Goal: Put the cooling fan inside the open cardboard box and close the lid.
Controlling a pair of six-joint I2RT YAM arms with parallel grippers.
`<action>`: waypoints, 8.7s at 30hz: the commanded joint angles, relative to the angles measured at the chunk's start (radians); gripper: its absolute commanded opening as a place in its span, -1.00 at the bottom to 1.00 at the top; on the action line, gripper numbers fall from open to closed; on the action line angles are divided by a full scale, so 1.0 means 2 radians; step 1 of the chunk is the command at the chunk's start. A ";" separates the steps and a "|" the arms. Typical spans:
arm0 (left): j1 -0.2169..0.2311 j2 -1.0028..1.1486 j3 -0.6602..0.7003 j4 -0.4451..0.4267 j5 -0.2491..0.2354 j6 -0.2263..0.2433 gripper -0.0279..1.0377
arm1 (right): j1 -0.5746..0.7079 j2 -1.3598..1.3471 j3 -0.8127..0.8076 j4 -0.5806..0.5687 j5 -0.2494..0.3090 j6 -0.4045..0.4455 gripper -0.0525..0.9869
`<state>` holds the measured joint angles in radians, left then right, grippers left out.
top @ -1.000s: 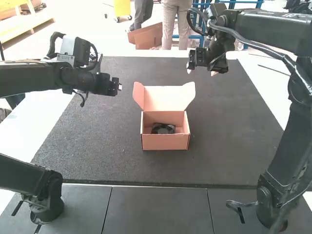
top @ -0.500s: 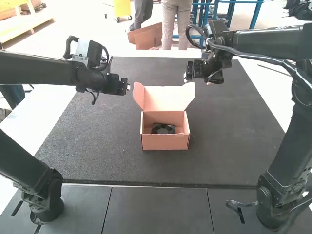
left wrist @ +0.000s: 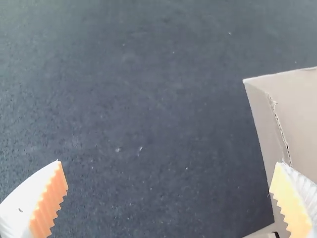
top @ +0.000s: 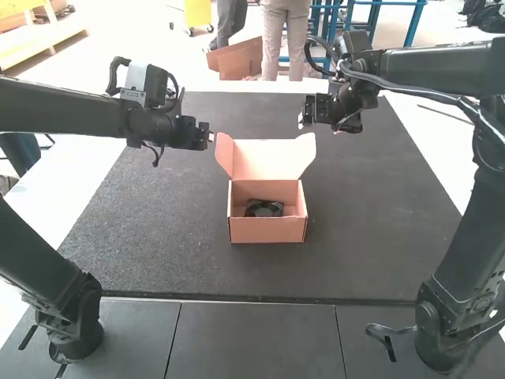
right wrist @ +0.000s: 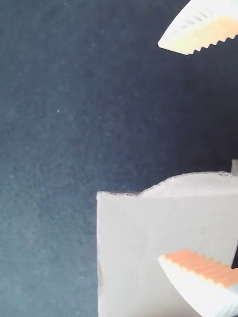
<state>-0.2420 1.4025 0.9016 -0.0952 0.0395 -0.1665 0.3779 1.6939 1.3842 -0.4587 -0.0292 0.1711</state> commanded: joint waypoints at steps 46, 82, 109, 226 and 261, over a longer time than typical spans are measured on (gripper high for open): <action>-0.023 0.024 0.021 0.035 0.037 -0.035 0.87 | -0.020 0.060 0.067 -0.065 -0.103 -0.031 -0.43; -0.044 0.027 0.021 0.025 0.036 -0.035 0.87 | 0.015 0.053 0.086 -0.180 -0.140 -0.040 -0.93; -0.052 0.011 0.009 -0.029 0.043 -0.027 0.87 | 0.040 0.030 0.047 -0.241 -0.160 -0.058 -0.93; -0.102 -0.028 0.068 -0.096 -0.022 -0.015 0.87 | -0.119 -0.319 -0.188 0.003 -0.057 0.008 0.86; -0.200 0.070 -0.030 -0.082 -0.017 0.003 0.87 | -0.120 -0.319 -0.128 -0.200 -0.080 -0.046 0.86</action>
<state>-0.6323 1.5097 0.8742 -0.2844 0.0036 -0.1791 0.1455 1.0531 1.1080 -0.8600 -0.1719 0.0860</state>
